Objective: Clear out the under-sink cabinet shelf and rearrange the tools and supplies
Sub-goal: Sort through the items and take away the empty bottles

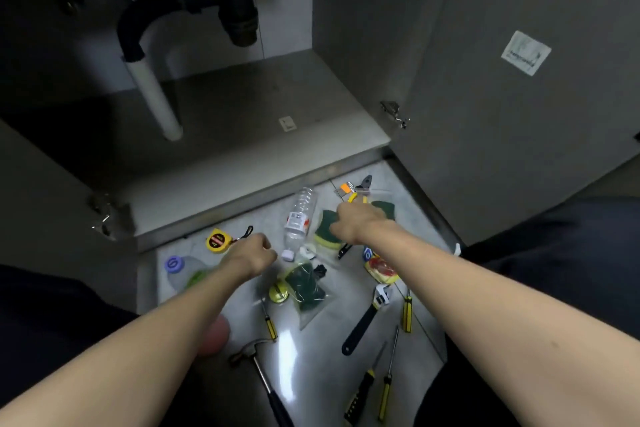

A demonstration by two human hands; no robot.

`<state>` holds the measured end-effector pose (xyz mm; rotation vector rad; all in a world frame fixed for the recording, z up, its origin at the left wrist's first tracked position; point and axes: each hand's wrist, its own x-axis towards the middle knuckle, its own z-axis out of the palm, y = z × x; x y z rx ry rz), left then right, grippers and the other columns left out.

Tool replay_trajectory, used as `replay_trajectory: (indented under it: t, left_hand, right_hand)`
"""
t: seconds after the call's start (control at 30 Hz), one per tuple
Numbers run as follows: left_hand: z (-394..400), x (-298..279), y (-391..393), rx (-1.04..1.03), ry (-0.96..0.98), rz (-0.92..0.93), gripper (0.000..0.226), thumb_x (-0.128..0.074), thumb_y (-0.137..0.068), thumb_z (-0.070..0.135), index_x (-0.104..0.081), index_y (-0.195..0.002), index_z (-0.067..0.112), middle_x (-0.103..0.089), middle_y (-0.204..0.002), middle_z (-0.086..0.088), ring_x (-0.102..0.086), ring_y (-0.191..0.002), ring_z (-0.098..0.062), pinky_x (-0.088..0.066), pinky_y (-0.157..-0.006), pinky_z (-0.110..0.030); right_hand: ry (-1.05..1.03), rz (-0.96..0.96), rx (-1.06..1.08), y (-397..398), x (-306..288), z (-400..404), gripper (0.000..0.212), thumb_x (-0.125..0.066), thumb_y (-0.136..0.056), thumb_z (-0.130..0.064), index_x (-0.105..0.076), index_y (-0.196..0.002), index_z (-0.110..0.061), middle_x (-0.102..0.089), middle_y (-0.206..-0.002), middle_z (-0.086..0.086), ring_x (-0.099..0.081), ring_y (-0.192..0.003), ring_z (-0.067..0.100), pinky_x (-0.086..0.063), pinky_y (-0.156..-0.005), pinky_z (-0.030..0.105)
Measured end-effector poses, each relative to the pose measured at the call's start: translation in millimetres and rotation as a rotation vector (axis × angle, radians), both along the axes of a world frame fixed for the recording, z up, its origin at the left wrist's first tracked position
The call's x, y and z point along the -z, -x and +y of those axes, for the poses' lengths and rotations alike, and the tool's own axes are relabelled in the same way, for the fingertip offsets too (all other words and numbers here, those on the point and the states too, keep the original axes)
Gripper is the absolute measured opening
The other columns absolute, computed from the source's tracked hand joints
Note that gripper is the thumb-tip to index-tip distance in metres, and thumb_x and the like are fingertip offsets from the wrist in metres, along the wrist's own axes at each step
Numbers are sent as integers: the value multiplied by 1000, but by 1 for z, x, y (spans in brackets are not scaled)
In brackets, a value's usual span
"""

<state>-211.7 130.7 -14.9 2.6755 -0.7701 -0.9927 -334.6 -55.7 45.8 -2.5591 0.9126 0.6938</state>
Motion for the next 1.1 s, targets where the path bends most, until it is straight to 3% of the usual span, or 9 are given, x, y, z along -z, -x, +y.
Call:
replay_trajectory:
  t: [0.13,0.2,0.27,0.37,0.43,0.5,0.73,0.93,1.1]
  left_hand:
    - [0,31,9,-37,-45,85,42,-53,-93,30,-52,-133,19,-57,-133,-12,-55,-115,-30,-47,-91,-34]
    - [-8,41,9,-85,-11,100,43,-53,-94,31,-51,-135,18,-59,-132,-12,-56,-115,-30,-48,-95,-37]
    - [-19,50,9,-142,22,97,45,-55,-94,35,-50,-135,18,-60,-131,-10,-57,-115,-30,-48,-96,-39]
    - [-37,63,6,-175,-29,-30,41,-51,-93,42,-54,-126,19,-59,-128,-8,-58,-111,-31,-49,-90,-39]
    - [-53,73,0,-183,-24,-108,40,-46,-95,43,-54,-124,16,-58,-127,-9,-58,-108,-32,-49,-87,-39]
    - [-69,84,-6,-177,23,-160,43,-46,-96,43,-49,-127,14,-53,-130,-11,-57,-110,-32,-50,-87,-41]
    - [-109,123,-24,-207,50,-91,75,-62,-86,62,-36,-136,13,-45,-137,-15,-50,-121,-34,-49,-89,-46]
    - [-105,147,-18,-337,91,48,67,-73,-79,58,-46,-121,13,-59,-119,-12,-61,-100,-33,-53,-85,-49]
    - [-96,133,-26,-430,137,22,64,-73,-77,60,-54,-117,14,-63,-117,-11,-63,-98,-32,-55,-83,-45]
  right_hand:
    - [-109,2,255,44,65,-16,14,-51,-91,-27,-56,-93,-13,-60,-99,10,-61,-96,31,-44,-70,31]
    - [-154,-17,372,59,89,-21,17,-53,-88,-24,-48,-77,-12,-52,-81,7,-53,-83,28,-33,-56,27]
    - [-146,-54,456,68,106,-25,29,-55,-86,-22,-38,-64,-16,-45,-71,5,-47,-76,26,-28,-54,27]
    - [-127,-117,519,73,129,-31,24,-61,-81,-20,-43,-66,-13,-51,-79,10,-50,-77,27,-40,-66,29]
    - [-135,-151,554,74,144,-37,17,-63,-80,-20,-59,-83,-4,-61,-92,15,-59,-89,31,-50,-80,35]
    - [-113,-165,576,74,158,-43,32,-64,-81,-23,-63,-105,-1,-63,-108,17,-58,-105,35,-48,-92,38]
    - [38,-61,600,71,192,-66,75,-70,-87,-47,-36,-138,-2,-41,-136,13,-41,-128,29,-38,-106,36]
    - [130,2,481,80,204,-66,62,-64,-89,-42,-40,-132,-6,-44,-134,13,-46,-122,30,-42,-100,35]
    - [182,-26,437,83,200,-70,83,-72,-72,-67,-44,-123,-8,-43,-126,11,-42,-118,28,-44,-93,35]
